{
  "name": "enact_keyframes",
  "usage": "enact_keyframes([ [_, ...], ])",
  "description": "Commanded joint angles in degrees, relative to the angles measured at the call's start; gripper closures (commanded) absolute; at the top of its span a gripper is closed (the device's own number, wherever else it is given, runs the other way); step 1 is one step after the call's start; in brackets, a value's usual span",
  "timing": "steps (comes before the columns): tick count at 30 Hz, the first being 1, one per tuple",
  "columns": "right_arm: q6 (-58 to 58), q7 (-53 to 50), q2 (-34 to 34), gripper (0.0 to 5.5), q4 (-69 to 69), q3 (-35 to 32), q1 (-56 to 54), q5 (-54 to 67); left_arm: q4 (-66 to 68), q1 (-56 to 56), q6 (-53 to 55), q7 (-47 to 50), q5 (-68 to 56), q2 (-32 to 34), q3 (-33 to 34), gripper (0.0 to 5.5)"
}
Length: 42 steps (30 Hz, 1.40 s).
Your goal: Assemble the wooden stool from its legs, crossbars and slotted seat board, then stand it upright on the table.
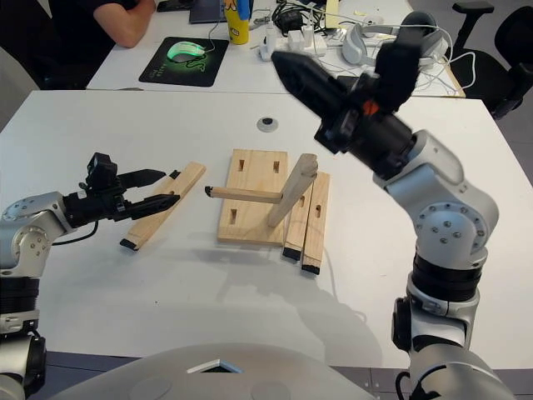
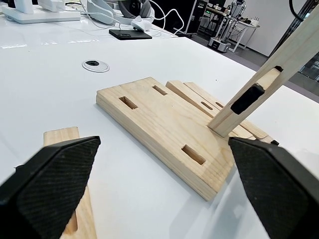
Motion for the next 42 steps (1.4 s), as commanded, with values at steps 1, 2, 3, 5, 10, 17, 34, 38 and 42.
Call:
enact_keyframes([
  [1, -1.4, -4.8, 1.1, 5.49, 0.5, -4.1, -6.8, 7.1, -0.4, -0.2, -0.4, 0.5, 0.3, -0.4, 0.1, 0.73],
  [2, -1.7, -5.6, 1.4, 5.49, 0.5, -4.4, -7.4, 8.0, -0.3, -0.2, -0.4, 0.5, 0.3, -0.4, 0.2, 0.73],
  [3, -1.8, -6.0, 1.5, 5.49, 0.4, -4.5, -7.5, 8.6, -0.3, -0.3, -0.4, 0.5, 0.3, -0.3, 0.2, 0.73],
  [5, 0.2, -5.5, 0.5, 5.49, -0.7, -2.5, -4.9, 9.1, -0.4, -0.3, -0.2, 0.4, 0.2, -0.2, 0.3, 0.73],
  [10, 2.3, 4.9, -5.8, 5.49, -1.9, 14.5, 19.2, -8.4, -0.2, -1.7, 0.4, -0.2, 0.1, 0.0, -0.4, 0.73],
  [17, -7.1, -1.5, 2.8, 5.49, -1.9, 8.4, 5.3, -7.7, -1.9, 0.9, 1.0, 0.5, -0.3, -0.8, -0.2, 0.73],
  [34, 7.1, -3.3, -11.0, 5.49, -4.1, 22.8, 9.8, -11.8, -3.7, 1.9, 2.2, 1.6, -1.3, -1.8, 0.1, 0.73],
  [38, 0.0, -4.4, -5.0, 5.49, -3.0, 19.5, 9.7, -14.5, -4.5, 3.5, 3.4, 1.2, -2.2, -1.1, 0.7, 0.73],
  [42, -6.7, -9.5, 3.1, 5.49, -2.2, 10.8, 0.3, -9.3, -5.7, 4.6, 4.0, 1.9, -2.9, -1.5, 0.9, 0.73],
])
